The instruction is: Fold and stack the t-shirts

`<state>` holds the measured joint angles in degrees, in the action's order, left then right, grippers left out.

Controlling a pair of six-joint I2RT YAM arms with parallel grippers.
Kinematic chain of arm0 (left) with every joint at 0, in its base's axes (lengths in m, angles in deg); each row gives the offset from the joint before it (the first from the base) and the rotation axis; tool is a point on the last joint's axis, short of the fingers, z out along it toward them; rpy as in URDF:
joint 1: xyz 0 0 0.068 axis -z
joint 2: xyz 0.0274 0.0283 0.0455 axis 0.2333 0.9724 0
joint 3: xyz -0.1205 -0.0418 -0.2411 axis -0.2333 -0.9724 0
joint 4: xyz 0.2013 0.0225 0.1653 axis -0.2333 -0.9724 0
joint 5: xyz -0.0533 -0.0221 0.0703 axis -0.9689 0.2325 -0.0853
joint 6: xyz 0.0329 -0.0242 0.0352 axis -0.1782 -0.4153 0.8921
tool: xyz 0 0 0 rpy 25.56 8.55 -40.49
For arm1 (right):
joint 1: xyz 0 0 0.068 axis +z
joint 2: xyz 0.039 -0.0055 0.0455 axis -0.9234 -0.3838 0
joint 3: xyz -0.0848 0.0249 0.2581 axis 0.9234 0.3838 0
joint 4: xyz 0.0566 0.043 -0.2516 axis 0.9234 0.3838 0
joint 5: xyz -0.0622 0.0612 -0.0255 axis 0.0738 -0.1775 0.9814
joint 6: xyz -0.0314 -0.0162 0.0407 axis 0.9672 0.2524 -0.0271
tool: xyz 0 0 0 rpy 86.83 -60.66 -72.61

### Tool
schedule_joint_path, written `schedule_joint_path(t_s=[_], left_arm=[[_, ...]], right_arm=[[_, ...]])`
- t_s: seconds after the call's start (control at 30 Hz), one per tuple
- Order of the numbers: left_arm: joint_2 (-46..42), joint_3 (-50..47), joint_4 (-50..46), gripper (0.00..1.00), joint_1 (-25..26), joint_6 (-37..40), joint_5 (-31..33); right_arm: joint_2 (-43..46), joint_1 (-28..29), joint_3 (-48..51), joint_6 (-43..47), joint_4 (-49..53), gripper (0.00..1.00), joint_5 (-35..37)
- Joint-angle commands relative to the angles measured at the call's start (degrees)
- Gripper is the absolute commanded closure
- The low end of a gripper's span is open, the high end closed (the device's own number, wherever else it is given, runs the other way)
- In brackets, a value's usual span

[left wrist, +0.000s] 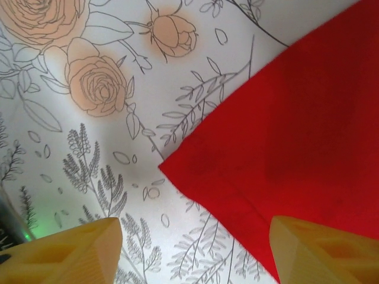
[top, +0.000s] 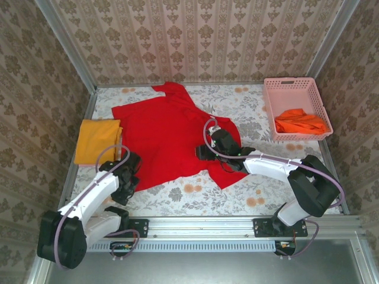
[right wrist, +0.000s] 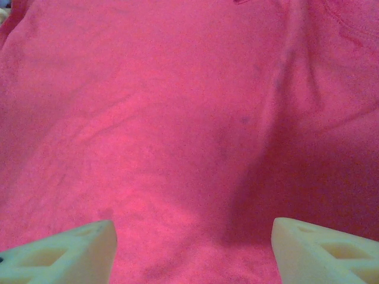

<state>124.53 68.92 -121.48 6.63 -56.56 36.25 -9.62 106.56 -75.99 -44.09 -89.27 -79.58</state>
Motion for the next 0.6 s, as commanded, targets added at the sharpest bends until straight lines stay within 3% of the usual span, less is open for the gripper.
schedule_joint_path(t_s=[0.0, 0.37, 0.47, 0.57], left_arm=[[1.02, -1.85, 4.34, 0.33, -2.85, 2.18, -1.7], [7.25, -5.17, 13.87, 0.46, -8.6, 6.25, -4.38], [7.75, -4.72, 13.81, 0.55, -9.67, 7.64, -3.94], [7.03, -5.27, 15.05, 0.7, -10.72, 9.31, -4.16]], right_arm=[[1.27, -0.4, 1.07, 0.17, 0.04, 0.3, -1.53], [3.48, -0.64, 2.0, -0.71, 2.67, 0.3, -0.76], [5.33, -0.73, 2.48, -0.87, 4.21, 0.29, 0.13], [9.13, -0.76, 3.9, -1.4, 6.67, 0.3, 2.74]])
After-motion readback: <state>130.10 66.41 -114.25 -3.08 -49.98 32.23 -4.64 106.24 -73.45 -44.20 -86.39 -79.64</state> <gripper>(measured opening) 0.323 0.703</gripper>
